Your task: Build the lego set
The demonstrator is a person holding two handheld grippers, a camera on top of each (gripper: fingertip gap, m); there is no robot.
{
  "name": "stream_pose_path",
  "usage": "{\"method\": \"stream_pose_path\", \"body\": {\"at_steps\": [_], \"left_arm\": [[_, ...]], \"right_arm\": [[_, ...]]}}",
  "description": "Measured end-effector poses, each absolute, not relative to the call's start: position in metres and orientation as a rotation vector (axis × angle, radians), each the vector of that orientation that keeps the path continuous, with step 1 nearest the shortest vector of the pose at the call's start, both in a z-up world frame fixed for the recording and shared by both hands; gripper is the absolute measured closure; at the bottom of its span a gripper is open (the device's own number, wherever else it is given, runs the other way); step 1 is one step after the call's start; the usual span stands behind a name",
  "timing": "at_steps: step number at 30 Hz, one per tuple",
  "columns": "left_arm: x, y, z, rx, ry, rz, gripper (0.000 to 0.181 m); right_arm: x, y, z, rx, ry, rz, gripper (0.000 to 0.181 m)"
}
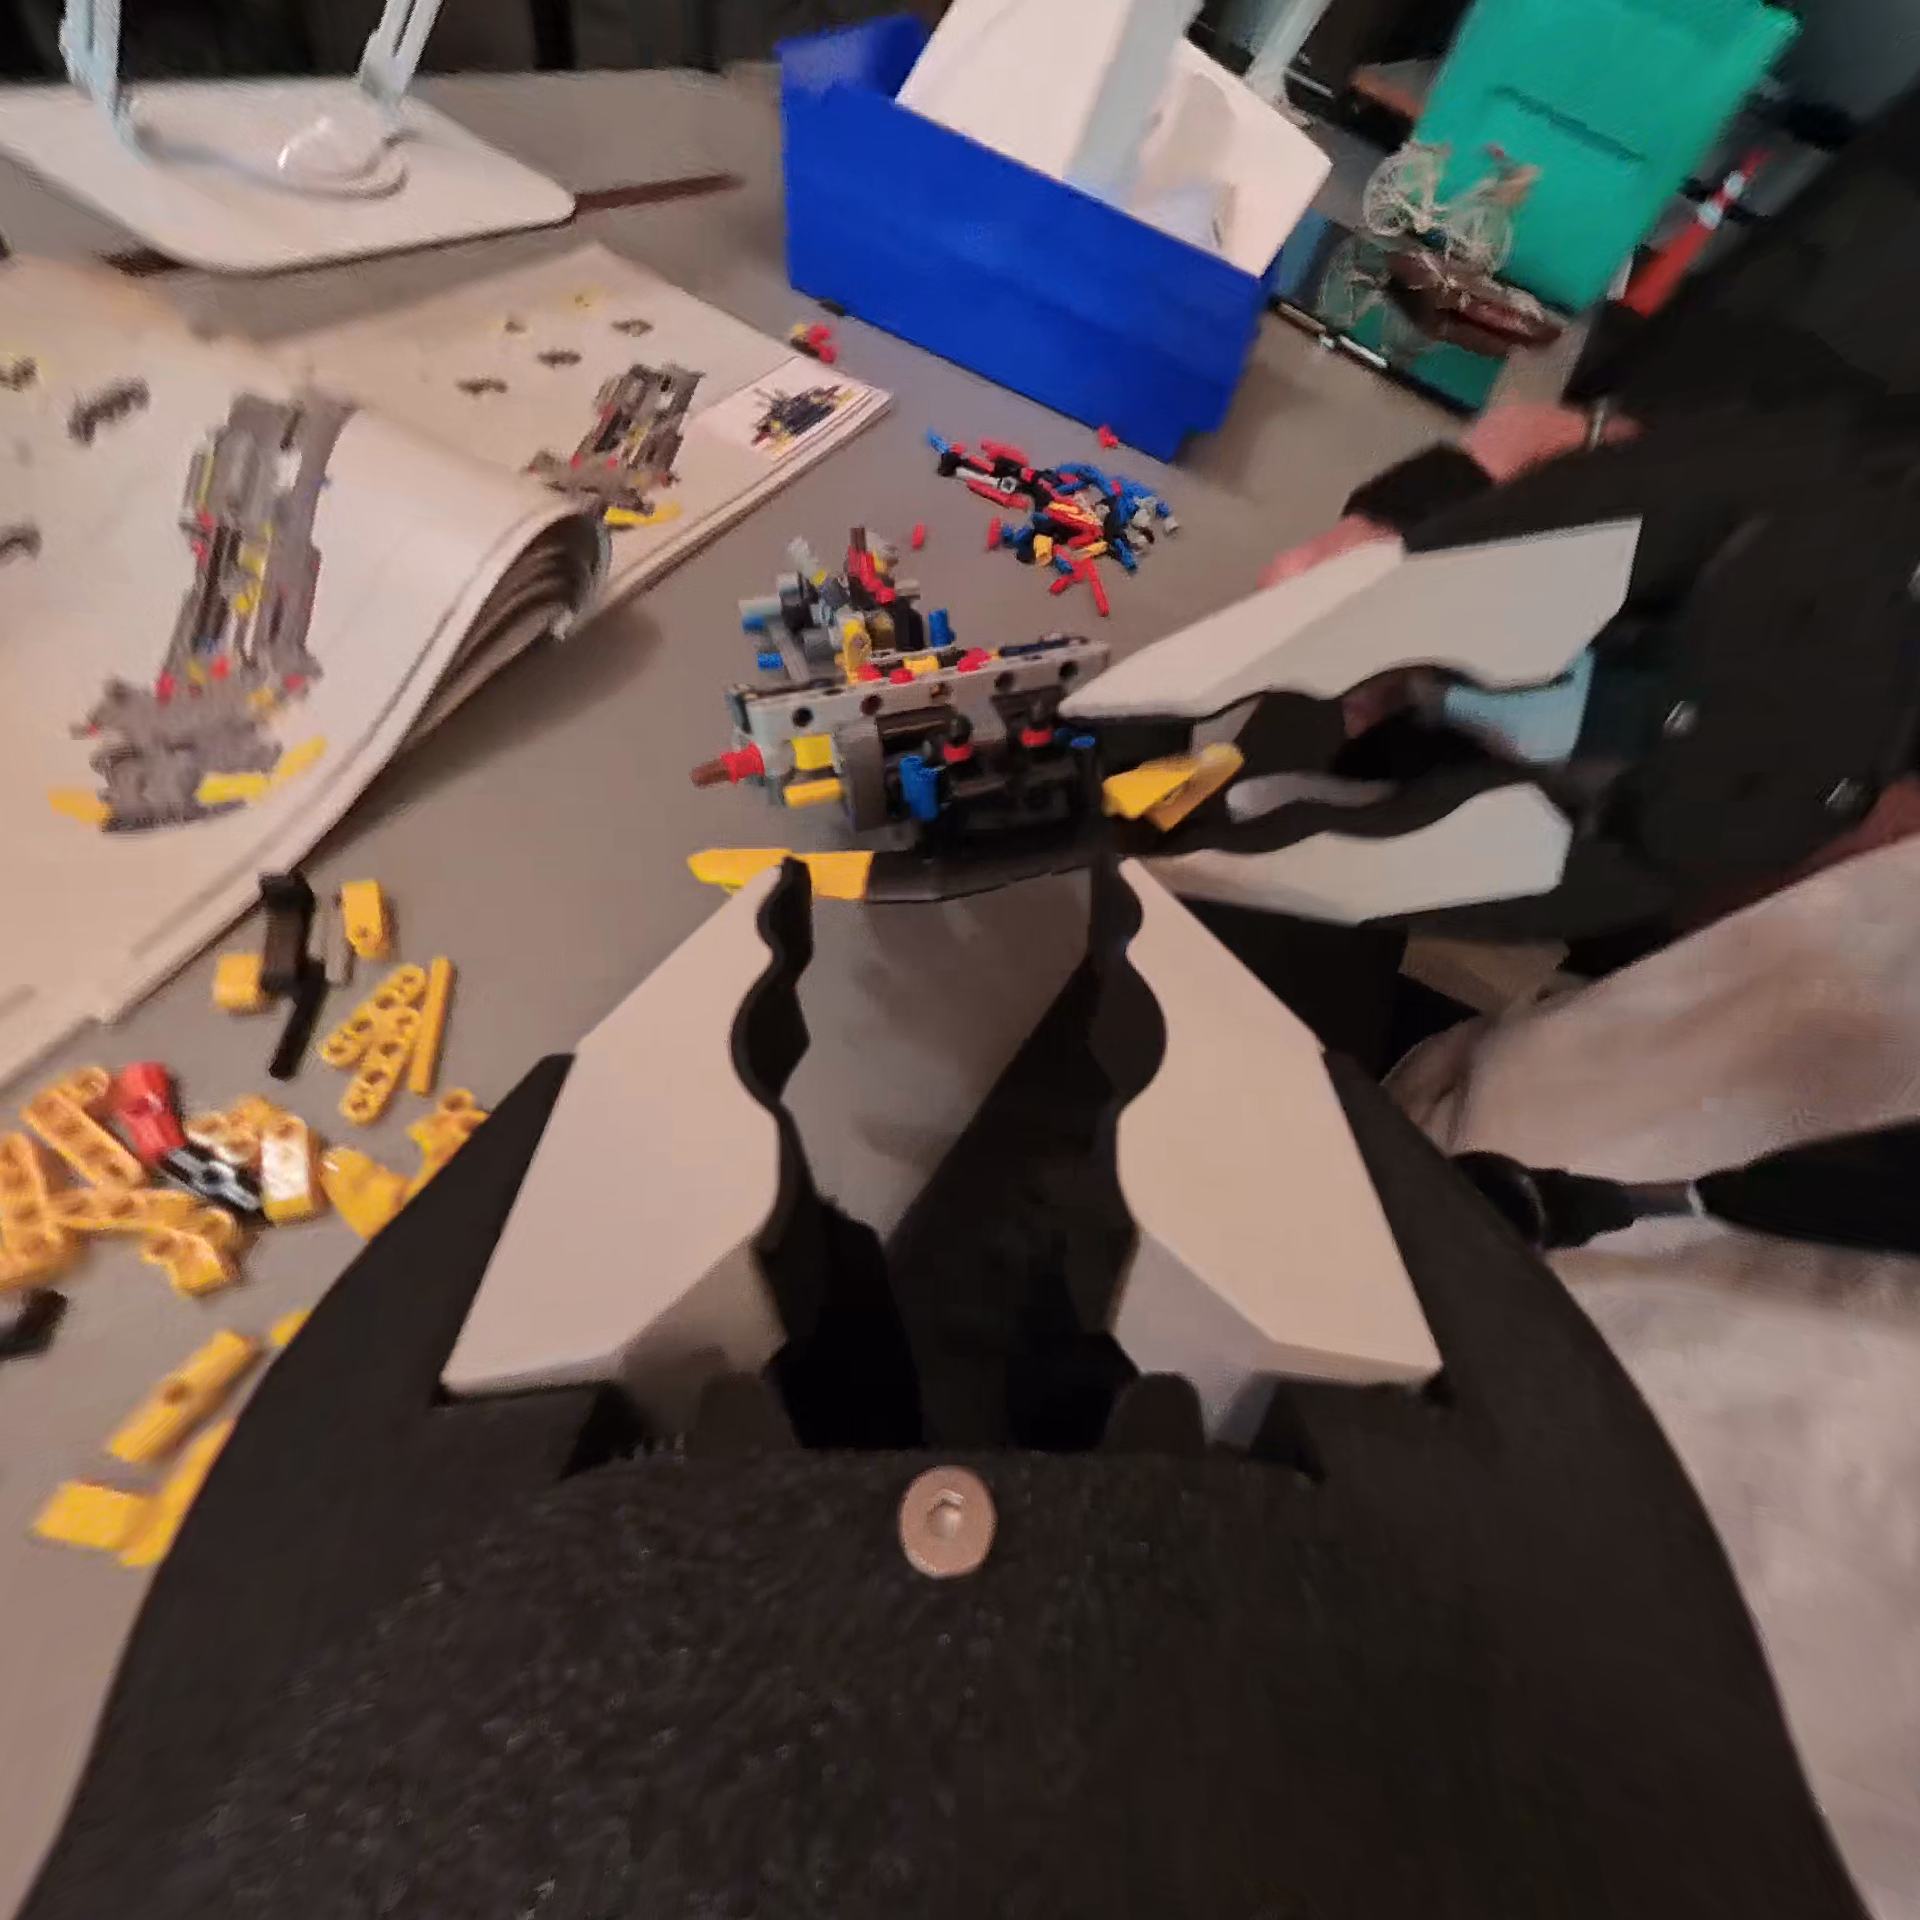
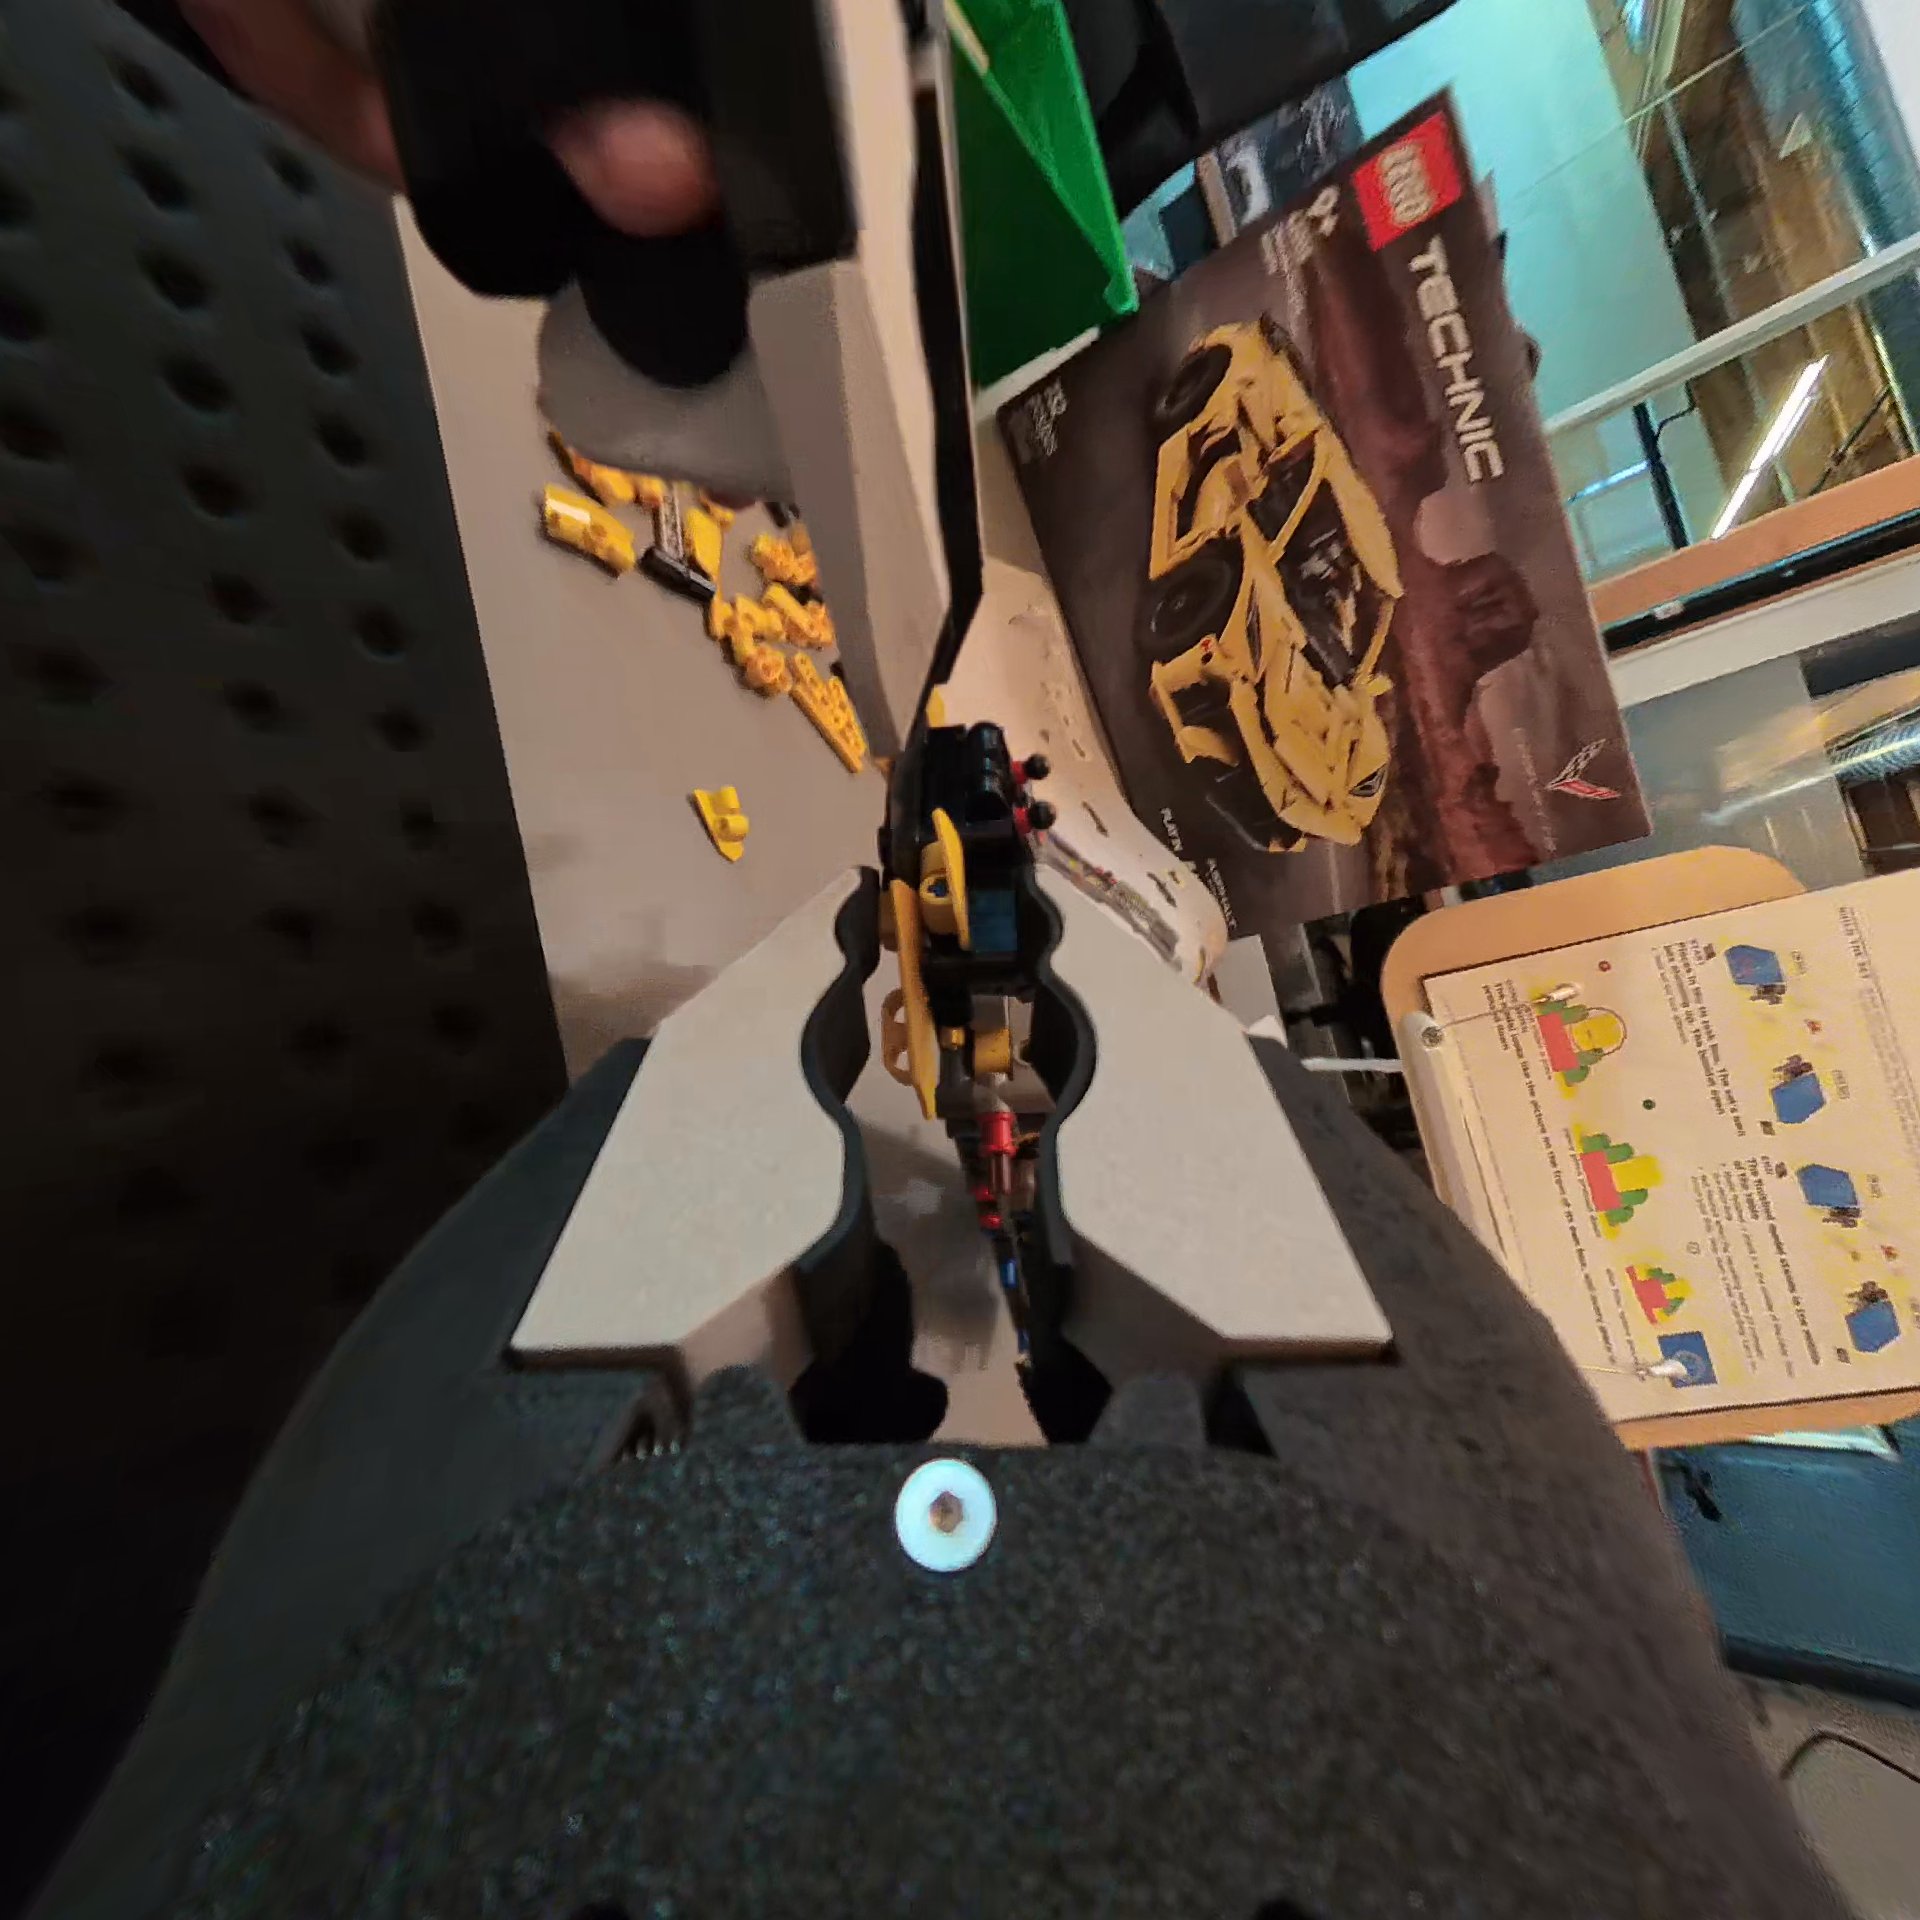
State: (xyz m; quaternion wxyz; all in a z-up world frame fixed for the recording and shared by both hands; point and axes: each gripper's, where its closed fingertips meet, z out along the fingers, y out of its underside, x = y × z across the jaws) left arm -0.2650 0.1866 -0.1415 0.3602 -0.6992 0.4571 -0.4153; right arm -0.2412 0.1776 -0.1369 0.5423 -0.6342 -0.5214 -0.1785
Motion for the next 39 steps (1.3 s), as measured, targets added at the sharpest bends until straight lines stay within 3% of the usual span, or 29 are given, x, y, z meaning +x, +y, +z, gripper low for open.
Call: {"method": "stream_pose_path", "body": {"at_steps": [10, 14, 17, 26, 30, 33, 39], "left_arm": [[-0.254, 0.183, -0.151, -1.887, 1.139, -1.092, 0.124], [-0.25, 0.183, -0.157, -1.889, 1.174, -1.068, 0.126], [-0.252, 0.189, -0.163, -1.906, 1.168, -1.018, 0.14], [-0.245, 0.184, -0.182, -1.968, 1.225, -1.039, 0.141], [-0.242, 0.182, -0.183, -1.89, 1.3, -0.999, 0.142], [-0.238, 0.183, -0.192, -1.858, 1.365, -0.902, 0.142], [-0.231, 0.188, -0.199, -1.848, 1.413, -0.854, 0.142]], "right_arm": [[-0.25, 0.187, -0.164, -1.51, -1.232, -0.546, 0.156], [-0.247, 0.186, -0.168, -1.504, -1.22, -0.593, 0.156], [-0.245, 0.184, -0.169, -1.468, -1.233, -0.615, 0.156], [-0.243, 0.178, -0.178, -1.396, -1.298, -0.652, 0.156], [-0.244, 0.173, -0.181, -1.408, -1.298, -0.559, 0.154], [-0.241, 0.164, -0.18, -1.45, -1.299, -0.455, 0.142], [-0.195, 0.156, -0.171, -1.702, -1.084, 0.015, 0.131]]}}
